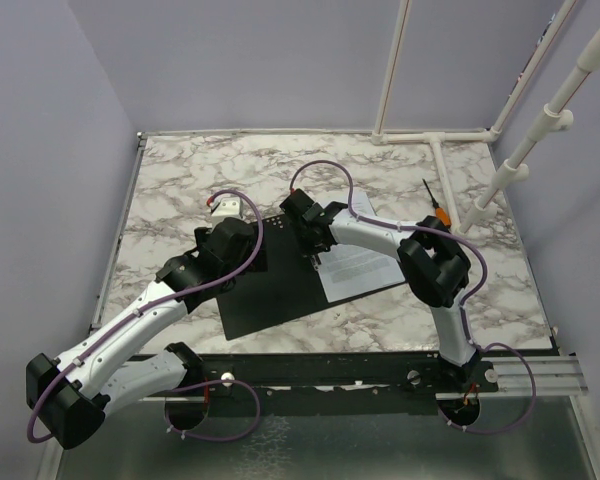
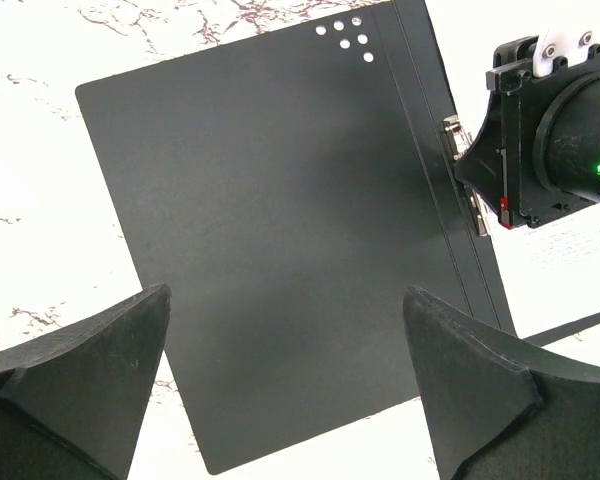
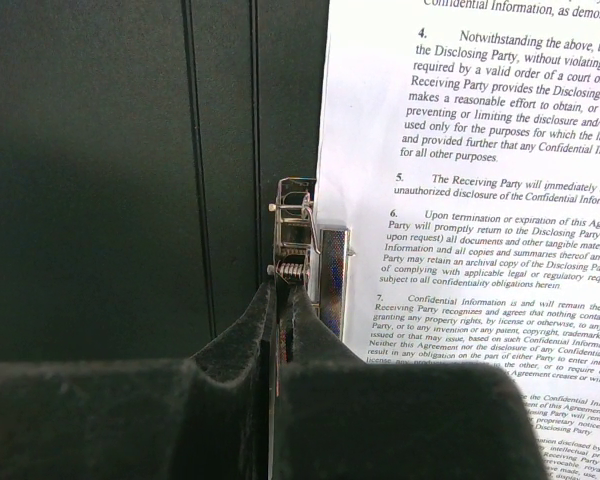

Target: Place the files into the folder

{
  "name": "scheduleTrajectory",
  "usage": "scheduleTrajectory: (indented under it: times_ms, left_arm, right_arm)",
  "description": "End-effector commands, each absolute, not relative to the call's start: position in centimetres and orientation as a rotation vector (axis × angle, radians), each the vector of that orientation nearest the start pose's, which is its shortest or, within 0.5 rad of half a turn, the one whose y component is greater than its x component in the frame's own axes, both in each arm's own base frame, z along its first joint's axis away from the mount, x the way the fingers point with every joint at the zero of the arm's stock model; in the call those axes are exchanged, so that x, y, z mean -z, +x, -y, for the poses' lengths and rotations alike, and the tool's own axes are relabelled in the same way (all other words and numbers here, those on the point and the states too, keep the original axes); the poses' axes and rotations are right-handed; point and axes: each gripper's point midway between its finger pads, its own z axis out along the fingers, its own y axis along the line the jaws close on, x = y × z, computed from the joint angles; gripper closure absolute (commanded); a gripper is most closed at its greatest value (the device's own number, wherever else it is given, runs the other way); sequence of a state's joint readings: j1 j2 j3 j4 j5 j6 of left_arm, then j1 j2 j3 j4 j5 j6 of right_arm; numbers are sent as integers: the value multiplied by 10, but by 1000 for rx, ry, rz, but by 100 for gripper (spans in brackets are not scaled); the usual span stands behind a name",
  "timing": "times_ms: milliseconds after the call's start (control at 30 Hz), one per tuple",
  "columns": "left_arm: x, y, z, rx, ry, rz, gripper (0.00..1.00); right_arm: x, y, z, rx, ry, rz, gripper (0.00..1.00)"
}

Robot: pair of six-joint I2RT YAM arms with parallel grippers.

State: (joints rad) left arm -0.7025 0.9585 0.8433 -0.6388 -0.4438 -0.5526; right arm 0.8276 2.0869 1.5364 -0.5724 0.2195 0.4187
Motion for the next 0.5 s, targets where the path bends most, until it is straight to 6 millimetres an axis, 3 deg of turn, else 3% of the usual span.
scheduleTrajectory:
  times_ms: [0, 467]
  left_arm:
    - [-165, 239, 125, 122, -69, -2249, 1]
    - [-148, 241, 110, 76, -256, -2257, 1]
  right_arm:
    - [-10, 328, -317, -52, -470, -2633, 99]
    - [-71, 328, -311, -179, -394, -2528, 99]
